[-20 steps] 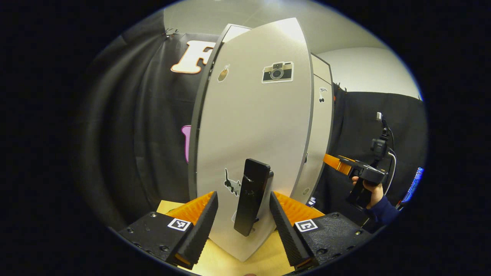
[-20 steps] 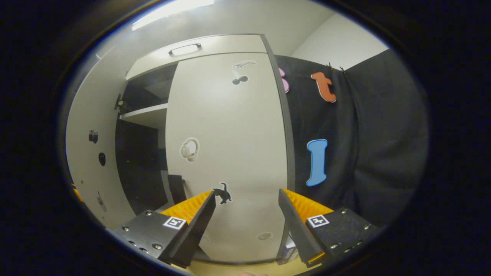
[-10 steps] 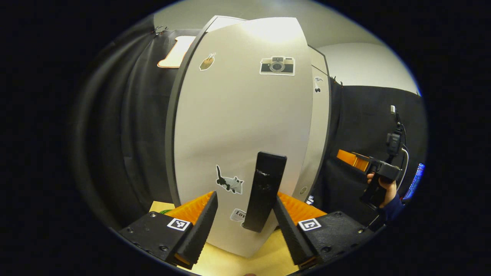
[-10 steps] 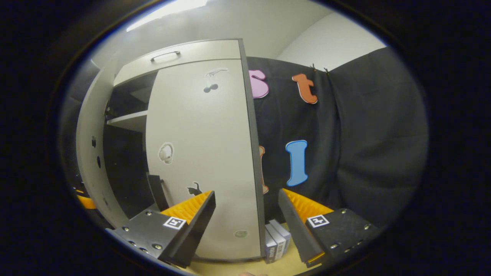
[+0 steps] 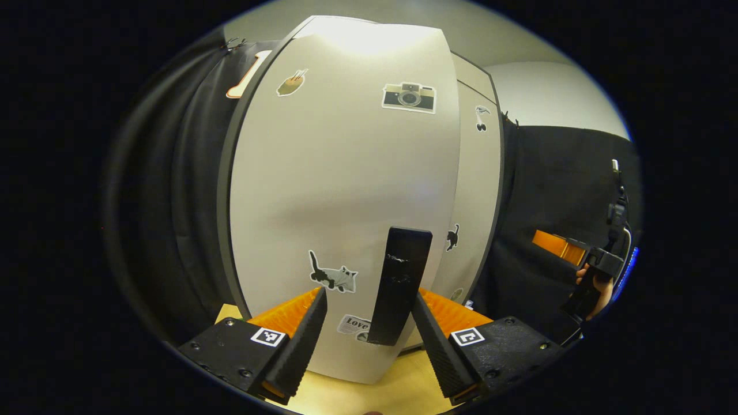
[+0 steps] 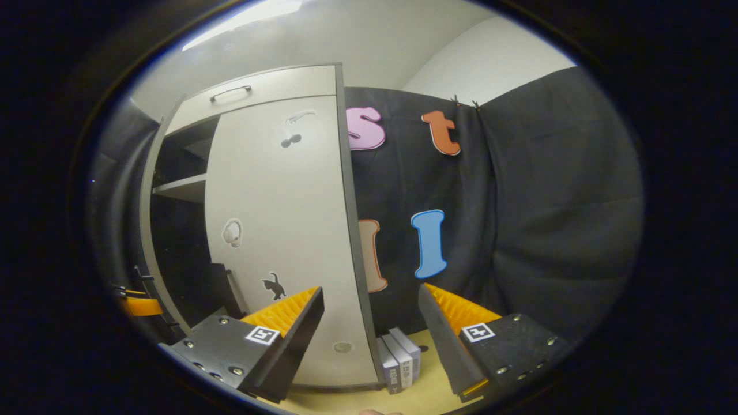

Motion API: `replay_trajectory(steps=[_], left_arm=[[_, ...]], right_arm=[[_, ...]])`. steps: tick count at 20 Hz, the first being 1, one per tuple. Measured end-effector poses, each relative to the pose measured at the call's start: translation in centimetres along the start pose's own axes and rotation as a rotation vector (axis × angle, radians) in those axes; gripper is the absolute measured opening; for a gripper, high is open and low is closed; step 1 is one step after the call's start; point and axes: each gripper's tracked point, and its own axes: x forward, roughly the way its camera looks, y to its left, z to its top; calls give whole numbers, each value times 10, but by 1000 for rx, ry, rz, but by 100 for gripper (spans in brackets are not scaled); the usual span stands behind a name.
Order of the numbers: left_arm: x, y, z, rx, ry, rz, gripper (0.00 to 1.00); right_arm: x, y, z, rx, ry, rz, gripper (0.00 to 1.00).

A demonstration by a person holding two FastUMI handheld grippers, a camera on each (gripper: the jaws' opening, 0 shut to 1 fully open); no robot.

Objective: Grab one shoe with the right hand and put it into the shoe cabinet, grab the other shoe with the left hand and put it into the shoe cabinet; then close the right door with the right hand and the left door with the left hand.

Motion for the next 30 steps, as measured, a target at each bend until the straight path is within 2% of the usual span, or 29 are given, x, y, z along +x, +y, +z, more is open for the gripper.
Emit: replay_trajectory(steps=[7, 10, 11, 12, 15, 30], left_arm=[[18, -4, 3, 5, -1, 45, 89], [21, -6, 3, -24, 6, 47, 89], [23, -7, 4, -33, 7, 44, 89], [26, -7, 4, -42, 11, 40, 89], [29, -9, 4, -60, 18, 38, 89], [39, -10, 4, -53, 28, 57, 89]], right_arm=[[-23, -13, 17, 55, -16, -5, 100], [-35, -16, 27, 43, -30, -9, 100], [-38, -15, 30, 39, -33, -7, 97], [-41, -14, 32, 33, -34, -5, 100], [-48, -10, 37, -1, -40, 1, 100], [-59, -1, 38, -40, -19, 25, 100]])
